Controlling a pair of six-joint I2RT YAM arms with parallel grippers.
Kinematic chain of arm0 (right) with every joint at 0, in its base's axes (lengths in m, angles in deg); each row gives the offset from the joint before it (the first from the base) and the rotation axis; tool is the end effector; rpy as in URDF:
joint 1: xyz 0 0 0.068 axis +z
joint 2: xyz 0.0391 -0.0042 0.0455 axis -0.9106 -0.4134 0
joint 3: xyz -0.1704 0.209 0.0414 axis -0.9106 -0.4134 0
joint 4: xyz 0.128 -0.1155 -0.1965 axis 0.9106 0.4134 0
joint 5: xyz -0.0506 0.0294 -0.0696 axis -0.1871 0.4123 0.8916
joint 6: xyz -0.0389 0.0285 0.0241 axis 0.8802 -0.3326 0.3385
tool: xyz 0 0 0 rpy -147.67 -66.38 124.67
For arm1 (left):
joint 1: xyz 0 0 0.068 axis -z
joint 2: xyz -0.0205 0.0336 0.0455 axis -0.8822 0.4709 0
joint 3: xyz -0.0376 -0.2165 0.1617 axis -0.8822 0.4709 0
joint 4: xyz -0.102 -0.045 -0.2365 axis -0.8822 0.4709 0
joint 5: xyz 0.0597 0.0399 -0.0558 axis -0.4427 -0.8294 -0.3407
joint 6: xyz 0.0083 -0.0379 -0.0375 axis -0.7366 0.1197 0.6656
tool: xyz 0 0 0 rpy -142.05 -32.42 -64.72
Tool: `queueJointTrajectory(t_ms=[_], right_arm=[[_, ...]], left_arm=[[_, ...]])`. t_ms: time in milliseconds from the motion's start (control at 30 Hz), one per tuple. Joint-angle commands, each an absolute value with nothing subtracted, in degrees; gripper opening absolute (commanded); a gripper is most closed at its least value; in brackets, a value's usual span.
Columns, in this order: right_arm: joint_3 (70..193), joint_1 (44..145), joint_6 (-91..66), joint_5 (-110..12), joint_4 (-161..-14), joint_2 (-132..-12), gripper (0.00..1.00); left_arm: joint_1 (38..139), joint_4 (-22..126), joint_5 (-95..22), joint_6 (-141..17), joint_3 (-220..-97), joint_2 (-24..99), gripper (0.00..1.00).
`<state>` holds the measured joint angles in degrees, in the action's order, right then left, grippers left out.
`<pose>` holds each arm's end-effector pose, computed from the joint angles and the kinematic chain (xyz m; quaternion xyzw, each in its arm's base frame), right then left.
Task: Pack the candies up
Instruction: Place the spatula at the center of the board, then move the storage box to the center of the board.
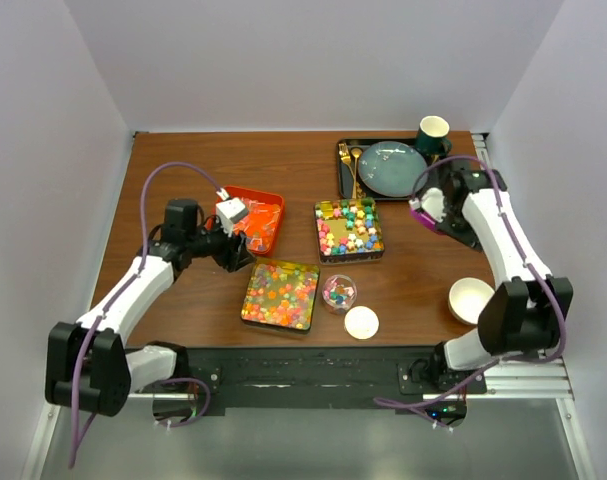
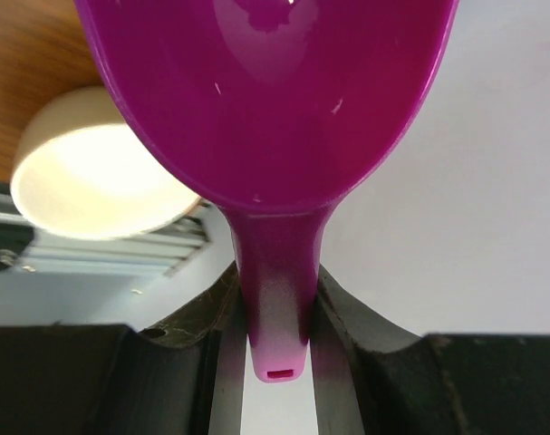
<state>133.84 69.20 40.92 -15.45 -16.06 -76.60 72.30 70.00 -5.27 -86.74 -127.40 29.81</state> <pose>0.2698 0.0013 0.2991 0.3918 -0.8878 0.2415 0.0014 0.2321 -0.0656 0.2333 0.3129 0.8137 -0.2996 0.3877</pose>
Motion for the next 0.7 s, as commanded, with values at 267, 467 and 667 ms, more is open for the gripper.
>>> queueJointTrajectory(t_ms=[267, 467, 667], right_arm=[[143.0, 59.4, 26.6, -41.0, -22.7, -94.9, 0.0], [142.5, 59.4, 18.1, -41.9, -28.1, -98.1, 0.0], [137.4, 60.5, 13.2, -42.7, -30.7, -97.7, 0.0]], left_arm=[[74.1, 79.8, -11.3, -93.4, -133.5, 37.5, 0.62], [75.7, 80.2, -13.8, -91.2, -134.7, 41.2, 0.61], [76.2, 80.2, -15.1, -88.1, -136.4, 44.4, 0.59]])
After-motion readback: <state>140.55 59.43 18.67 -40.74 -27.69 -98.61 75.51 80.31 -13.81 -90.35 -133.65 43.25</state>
